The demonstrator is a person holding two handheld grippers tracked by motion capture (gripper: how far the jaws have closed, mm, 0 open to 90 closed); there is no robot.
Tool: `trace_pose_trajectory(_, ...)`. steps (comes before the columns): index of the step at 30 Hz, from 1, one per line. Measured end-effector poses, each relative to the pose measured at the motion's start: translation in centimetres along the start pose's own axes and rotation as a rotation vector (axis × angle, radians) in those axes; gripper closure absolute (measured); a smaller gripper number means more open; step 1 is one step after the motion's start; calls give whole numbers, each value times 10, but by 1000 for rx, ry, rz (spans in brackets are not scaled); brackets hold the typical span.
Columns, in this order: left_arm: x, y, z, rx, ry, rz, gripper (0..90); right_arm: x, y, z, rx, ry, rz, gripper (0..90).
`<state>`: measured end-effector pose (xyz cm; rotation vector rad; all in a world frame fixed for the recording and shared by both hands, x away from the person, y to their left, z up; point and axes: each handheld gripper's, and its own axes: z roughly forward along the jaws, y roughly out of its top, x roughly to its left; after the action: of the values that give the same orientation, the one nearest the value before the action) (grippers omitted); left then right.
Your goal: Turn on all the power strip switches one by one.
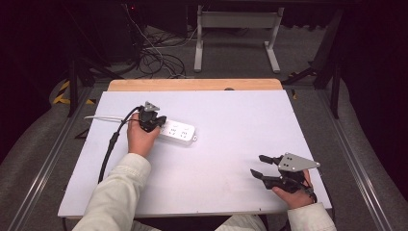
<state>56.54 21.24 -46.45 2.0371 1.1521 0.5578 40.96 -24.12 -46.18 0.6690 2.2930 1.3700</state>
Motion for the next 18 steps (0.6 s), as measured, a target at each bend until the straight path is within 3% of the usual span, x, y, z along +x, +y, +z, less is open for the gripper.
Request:
trace_pose_trajectory(3,2,-1,0,-2,-19,-37,899,0,0,0,1,1,0,410)
trace_pose_trajectory(7,2,-1,1,0,-9,-11,899,0,0,0,2,3,1,410)
trace_pose_trajectory(10,0,0,1,5,-7,-18,900,0,0,0,3,3,0,410)
trace_pose_trajectory(13,0,0,1,5,14,11,900,0,0,0,3,3,0,410)
trace_pose_trajectory(18,-2,0,1,10,14,8,899,0,0,1,7,6,-2,410)
